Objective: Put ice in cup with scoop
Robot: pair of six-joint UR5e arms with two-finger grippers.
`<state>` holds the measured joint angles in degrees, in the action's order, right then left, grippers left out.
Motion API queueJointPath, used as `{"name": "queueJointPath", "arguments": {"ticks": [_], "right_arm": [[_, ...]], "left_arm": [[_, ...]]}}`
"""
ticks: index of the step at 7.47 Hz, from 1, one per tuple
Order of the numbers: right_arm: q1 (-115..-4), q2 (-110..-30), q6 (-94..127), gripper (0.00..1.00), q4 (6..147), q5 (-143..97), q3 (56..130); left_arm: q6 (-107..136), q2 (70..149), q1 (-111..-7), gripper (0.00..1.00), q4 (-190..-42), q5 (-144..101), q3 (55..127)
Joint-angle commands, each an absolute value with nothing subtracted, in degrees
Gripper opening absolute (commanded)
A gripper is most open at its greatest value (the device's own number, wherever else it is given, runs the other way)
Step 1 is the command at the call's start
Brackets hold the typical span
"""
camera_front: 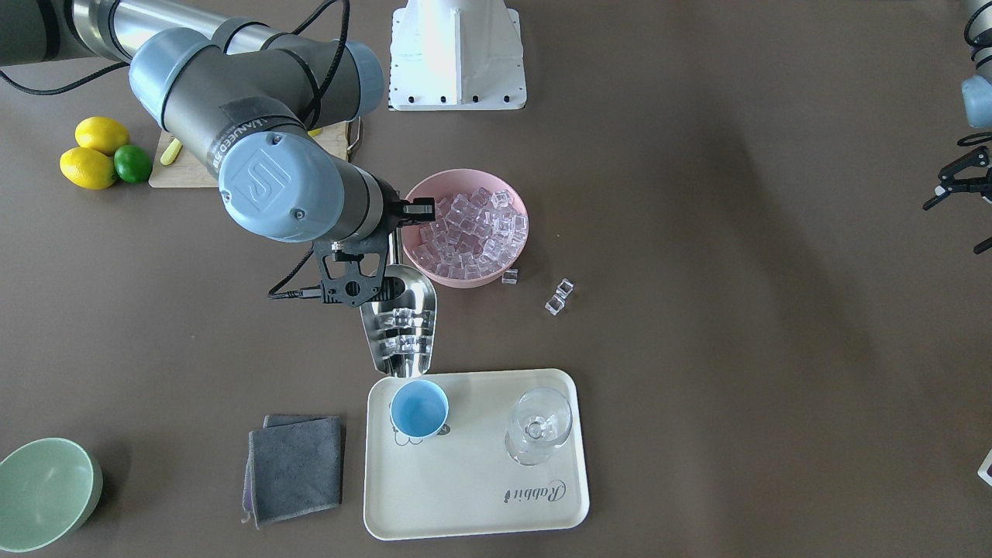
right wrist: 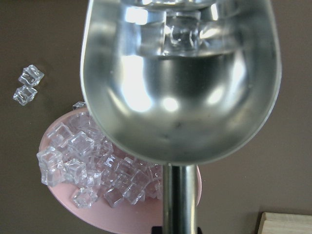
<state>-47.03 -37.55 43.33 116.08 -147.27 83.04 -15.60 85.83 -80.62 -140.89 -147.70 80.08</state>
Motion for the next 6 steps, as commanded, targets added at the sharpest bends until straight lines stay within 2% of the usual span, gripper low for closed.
{"name": "queueJointPath", "arguments": {"ticks": [1, 2, 4, 5, 6], "right_arm": [[-47.8, -37.3, 43.3, 0.0, 116.5, -150.8, 83.0], [-49.0, -37.2, 43.3, 0.0, 116.5, -152.5, 83.0], [-51.2, -35.8, 43.2, 0.0, 116.2, -155.3, 81.0], [-51.2, -35.0, 42.4, 0.0, 116.1, -156.6, 79.6], [-51.2, -35.0, 42.4, 0.0, 116.1, -158.1, 79.5]], "left_arm": [[-15.6, 82.3, -85.7, 0.99, -139.2, -145.6, 77.8], [-15.3, 82.4, -86.0, 0.99, -137.7, -145.9, 77.9], [-15.4, 85.3, -88.0, 0.99, -109.5, -146.9, 85.5], [-15.2, 86.5, -88.2, 0.99, -100.0, -146.3, 87.9], [-14.9, 86.6, -88.5, 0.99, -97.1, -146.3, 88.3]]}}
